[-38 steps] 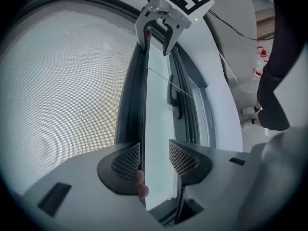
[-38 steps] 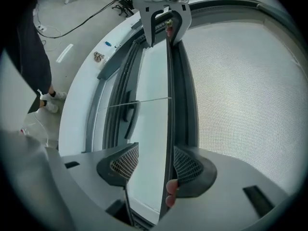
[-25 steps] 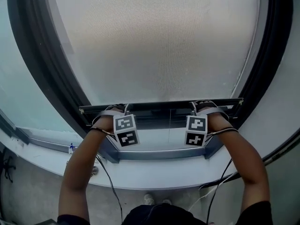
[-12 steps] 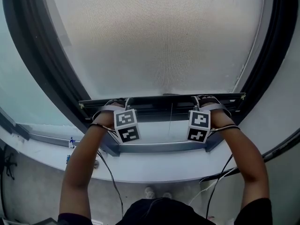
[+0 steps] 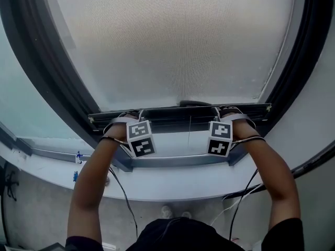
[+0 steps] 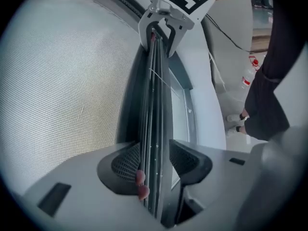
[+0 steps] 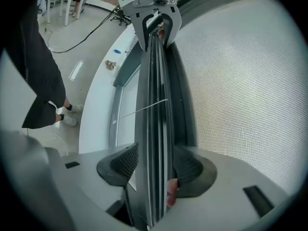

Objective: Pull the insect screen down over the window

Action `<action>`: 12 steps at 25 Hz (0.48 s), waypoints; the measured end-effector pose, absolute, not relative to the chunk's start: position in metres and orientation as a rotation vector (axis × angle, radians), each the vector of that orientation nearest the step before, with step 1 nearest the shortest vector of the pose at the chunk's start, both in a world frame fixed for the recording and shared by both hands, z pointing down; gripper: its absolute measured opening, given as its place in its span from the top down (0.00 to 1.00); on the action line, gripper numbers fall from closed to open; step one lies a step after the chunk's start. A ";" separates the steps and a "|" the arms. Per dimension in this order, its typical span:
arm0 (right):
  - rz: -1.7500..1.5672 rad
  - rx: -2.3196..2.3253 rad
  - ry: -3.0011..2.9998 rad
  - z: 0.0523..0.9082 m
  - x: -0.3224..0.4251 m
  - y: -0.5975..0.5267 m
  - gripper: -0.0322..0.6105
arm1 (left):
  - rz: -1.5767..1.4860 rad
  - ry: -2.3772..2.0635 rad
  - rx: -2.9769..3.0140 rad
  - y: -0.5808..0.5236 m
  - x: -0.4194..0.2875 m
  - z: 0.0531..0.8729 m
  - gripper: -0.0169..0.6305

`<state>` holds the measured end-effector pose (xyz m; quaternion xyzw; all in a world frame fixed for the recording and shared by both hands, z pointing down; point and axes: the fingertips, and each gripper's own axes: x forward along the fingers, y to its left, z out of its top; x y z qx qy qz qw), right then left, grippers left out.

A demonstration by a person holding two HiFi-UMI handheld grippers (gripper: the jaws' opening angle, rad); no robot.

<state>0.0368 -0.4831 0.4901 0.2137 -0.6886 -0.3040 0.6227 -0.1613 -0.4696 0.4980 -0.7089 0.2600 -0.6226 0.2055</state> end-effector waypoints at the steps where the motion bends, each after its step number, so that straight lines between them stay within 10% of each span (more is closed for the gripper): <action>1: -0.688 0.480 -1.581 0.497 0.037 -0.483 0.59 | -1.740 0.721 -1.981 -0.470 -0.161 0.505 0.68; 12: -0.694 0.475 -1.570 0.528 0.039 -0.487 0.59 | -1.725 0.755 -1.946 -0.475 -0.160 0.535 0.68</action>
